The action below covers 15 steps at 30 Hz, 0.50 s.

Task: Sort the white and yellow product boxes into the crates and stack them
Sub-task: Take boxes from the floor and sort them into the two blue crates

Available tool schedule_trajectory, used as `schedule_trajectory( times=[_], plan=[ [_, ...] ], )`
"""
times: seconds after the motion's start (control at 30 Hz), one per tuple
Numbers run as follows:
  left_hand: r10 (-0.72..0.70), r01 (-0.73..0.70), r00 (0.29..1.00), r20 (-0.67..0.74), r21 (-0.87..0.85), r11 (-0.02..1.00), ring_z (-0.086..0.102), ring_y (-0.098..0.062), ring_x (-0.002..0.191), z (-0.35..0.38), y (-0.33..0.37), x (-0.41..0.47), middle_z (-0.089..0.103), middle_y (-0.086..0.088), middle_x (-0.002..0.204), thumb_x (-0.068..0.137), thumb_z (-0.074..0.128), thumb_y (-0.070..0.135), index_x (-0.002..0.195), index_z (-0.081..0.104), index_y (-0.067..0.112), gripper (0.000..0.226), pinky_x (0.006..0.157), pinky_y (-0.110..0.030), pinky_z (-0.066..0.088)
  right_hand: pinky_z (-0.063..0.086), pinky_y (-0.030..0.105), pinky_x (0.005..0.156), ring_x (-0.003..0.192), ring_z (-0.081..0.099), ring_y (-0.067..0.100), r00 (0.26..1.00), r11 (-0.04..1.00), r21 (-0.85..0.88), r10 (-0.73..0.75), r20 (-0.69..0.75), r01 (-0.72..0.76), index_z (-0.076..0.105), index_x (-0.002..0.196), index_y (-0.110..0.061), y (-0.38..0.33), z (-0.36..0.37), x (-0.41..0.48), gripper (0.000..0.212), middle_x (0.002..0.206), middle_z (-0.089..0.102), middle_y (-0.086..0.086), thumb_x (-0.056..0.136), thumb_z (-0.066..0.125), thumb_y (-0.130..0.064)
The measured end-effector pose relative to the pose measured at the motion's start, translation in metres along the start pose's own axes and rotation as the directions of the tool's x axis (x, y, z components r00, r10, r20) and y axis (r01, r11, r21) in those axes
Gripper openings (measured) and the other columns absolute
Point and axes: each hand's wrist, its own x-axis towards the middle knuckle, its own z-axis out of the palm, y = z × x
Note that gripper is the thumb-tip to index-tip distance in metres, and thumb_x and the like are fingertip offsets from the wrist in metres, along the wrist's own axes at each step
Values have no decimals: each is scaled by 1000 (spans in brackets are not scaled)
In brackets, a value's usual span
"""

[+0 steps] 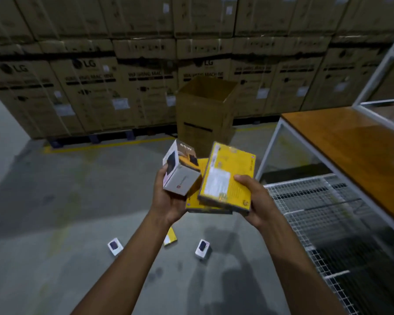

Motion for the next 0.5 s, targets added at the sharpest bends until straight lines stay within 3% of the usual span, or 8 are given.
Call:
schedule_trajectory(
  times=[0.07, 0.13, 0.23, 0.33, 0.4, 0.43, 0.5],
  plan=[
    [-20, 23, 999, 40, -70, 997, 64, -25, 90, -2, -5, -4, 67, -8, 102, 81, 57, 56, 111, 72, 16, 52, 86, -38, 48, 61, 44, 74, 93, 72, 29, 993, 971, -226, -92, -74, 73, 46, 136, -11, 1, 5, -5, 59, 116, 70, 14, 82, 71, -3],
    [-30, 39, 996, 82, -102, 994, 64, -26, 92, -5, -10, -6, 69, -8, 97, 82, 54, 57, 101, 74, 15, 50, 90, -37, 47, 61, 44, 71, 86, 73, 27, 980, 931, -351, -155, -124, 102, 43, 133, -18, 4, 12, -13, 60, 112, 69, 10, 84, 72, -1],
    [-117, 135, 983, 143, -131, 982, 51, -37, 125, -7, -14, -3, 61, -15, 128, 86, 49, 60, 127, 64, 14, 64, 115, -47, 29, 61, 37, 67, 86, 73, 22, 951, 886, -440, -249, -182, 148, 42, 131, -24, 15, 19, -24, 62, 113, 68, 8, 82, 76, -6],
    [-176, 196, 969, 173, -101, 975, 41, -42, 137, -6, -21, 5, 49, -19, 145, 89, 43, 65, 143, 50, 16, 74, 116, -62, 22, 60, 42, 79, 99, 68, 20, 859, 773, -603, -432, -277, 194, 42, 130, -28, 35, 27, -34, 70, 119, 64, 1, 76, 84, -18],
    [-190, 199, 977, 93, -103, 975, 47, -39, 132, -4, -29, 7, 55, -17, 140, 86, 46, 64, 137, 57, 16, 71, 114, -58, 28, 53, 34, 85, 108, 63, 16, 725, 568, -811, -616, -308, 139, 43, 131, -32, 51, 38, -42, 74, 123, 61, -6, 70, 85, -27],
    [-208, 217, 975, 80, -131, 967, 53, -37, 124, -6, -34, 10, 61, -16, 130, 85, 47, 64, 128, 65, 16, 66, 112, -52, 34, 48, 30, 86, 113, 59, 15, 659, 433, -897, -701, -274, 87, 43, 134, -31, 59, 46, -46, 75, 128, 58, -7, 71, 84, -31],
    [-278, 279, 960, 38, -239, 930, 62, -33, 102, -2, -45, 9, 67, -14, 106, 85, 47, 58, 102, 75, 15, 55, 97, -39, 44, 47, 34, 89, 117, 54, 20, 541, 123, -992, -834, -113, -17, 40, 139, -28, 76, 57, -54, 79, 135, 53, -1, 73, 81, -37]
  ],
)
